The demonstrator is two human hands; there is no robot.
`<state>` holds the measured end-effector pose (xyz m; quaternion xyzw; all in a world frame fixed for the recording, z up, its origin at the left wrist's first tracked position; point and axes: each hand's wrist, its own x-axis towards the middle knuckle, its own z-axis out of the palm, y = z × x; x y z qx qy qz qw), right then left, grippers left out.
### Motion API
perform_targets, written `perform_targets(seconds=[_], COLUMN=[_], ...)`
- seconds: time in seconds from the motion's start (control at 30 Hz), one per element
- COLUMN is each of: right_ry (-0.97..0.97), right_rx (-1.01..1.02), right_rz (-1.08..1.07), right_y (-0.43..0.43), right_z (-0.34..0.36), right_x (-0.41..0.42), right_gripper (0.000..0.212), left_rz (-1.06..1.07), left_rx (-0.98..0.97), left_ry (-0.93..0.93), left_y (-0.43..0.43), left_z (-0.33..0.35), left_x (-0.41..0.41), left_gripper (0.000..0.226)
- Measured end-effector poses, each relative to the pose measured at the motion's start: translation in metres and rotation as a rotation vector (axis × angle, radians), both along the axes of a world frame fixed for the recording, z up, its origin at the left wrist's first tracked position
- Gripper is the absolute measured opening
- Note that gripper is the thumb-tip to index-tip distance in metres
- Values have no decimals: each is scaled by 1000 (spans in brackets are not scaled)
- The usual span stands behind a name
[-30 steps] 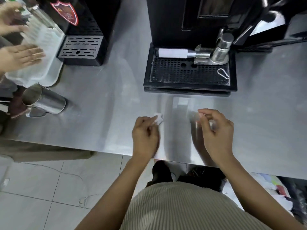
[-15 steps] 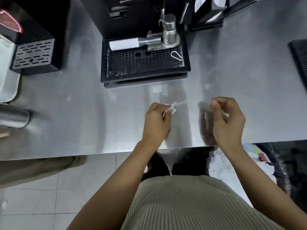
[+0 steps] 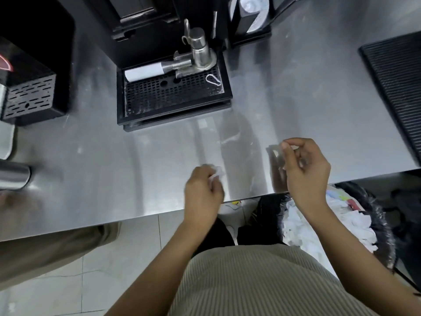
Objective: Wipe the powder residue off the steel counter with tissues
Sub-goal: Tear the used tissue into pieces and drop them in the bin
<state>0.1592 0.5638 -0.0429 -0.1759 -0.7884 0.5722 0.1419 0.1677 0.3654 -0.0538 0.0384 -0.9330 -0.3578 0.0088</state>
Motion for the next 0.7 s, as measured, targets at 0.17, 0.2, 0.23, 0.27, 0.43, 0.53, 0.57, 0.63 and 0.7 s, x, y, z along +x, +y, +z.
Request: perform_targets(seconds=[0.17,0.2,0.23,0.27,0.43,0.53,0.57,0.63,0.7], right_ry=[38,40,41,44,40,40,38,35,29], right_rx=[27,43,66,87,125,138,136,122,115], right_rz=[-50,-56,-60,-62,-59,-70,-73,-80,-90], right_y=[11,13,14,16,22,25,26,28,31], right_z=[-1,-1,-1,-1,-5,-8,-9,-10,-10], right_x=[-3,-5,-5,-7,-9,-6,-5,-4,-3], right_gripper=[7,6,6,6,7,9,9,11,12], left_rz=[-197,-235,-268,-291,64,202,211,208,150], left_rx=[41,34,42,71,281,46,-13,-65,-73], left_ry=[24,42,41,24,40,135,118,108,127], left_y=[79,88,93,96,42,-15,-27,-32,-16], left_z=[-3,-2,-1,-1,1,4,3,-5,-10], left_x=[-8,-10,-13,-18,-51,-74,-80,-85,-84], left_gripper=[11,12,11,9,14,14,15,17,15])
